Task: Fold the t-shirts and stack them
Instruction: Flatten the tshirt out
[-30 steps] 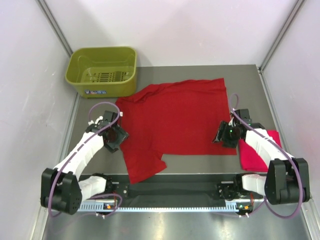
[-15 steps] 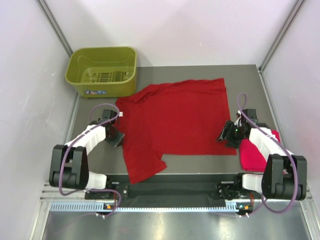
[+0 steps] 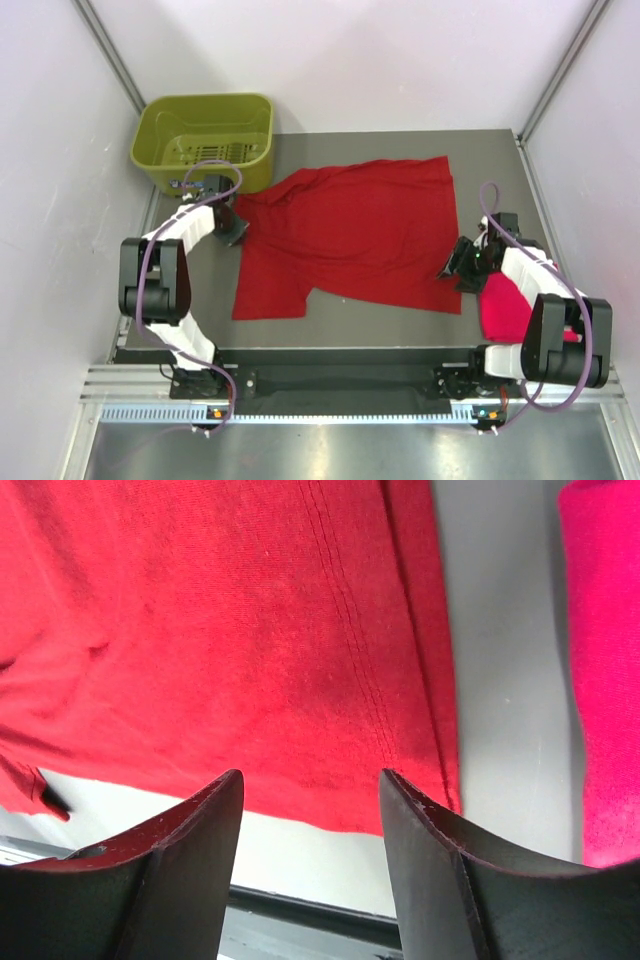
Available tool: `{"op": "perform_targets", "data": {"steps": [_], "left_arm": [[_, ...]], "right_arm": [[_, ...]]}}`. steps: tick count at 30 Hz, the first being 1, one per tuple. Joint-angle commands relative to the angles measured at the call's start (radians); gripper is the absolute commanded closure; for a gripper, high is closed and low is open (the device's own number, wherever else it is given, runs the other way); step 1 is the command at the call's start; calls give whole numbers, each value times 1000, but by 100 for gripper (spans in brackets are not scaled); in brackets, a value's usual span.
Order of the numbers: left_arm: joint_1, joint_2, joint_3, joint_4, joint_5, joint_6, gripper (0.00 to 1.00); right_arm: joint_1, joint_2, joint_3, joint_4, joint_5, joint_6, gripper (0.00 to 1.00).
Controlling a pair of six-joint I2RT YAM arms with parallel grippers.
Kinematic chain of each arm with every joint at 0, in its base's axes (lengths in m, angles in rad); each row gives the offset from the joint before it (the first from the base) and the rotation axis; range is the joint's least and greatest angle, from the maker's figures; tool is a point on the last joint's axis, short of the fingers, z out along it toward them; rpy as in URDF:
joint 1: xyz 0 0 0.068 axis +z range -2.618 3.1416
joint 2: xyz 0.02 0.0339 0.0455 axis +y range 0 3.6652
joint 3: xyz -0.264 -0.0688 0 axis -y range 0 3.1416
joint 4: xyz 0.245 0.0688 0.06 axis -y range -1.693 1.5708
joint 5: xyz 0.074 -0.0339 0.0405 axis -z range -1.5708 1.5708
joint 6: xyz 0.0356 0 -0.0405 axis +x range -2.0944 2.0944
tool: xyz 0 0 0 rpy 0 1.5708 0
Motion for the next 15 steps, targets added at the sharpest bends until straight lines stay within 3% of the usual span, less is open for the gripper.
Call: {"op": "perform_targets", "data": {"steps": [1,4,6,8,12,15], "left_arm": [[12,26,62,-117,-9,12,86],[12,-50,-2,-189,-51,-19,60],[12,-150,-65,-236,-94,-52,50],[12,-253,-113,-319,-142,-72,33],[14,-391,-185,-418,-173,-135,31],[14,-431,-251,-497,-126,-243,40]], "right_arm": [[-12,0,45,-12,7,-13,43],[-12,-10,40,-14,6,-3,43],[-12,-26,34,-9,4,1,43],[-11,-44,25,0,3,3,43],[-8,-60,10,3,-19,1,43],[-3,-76,-6,9,-30,-3,43]]}}
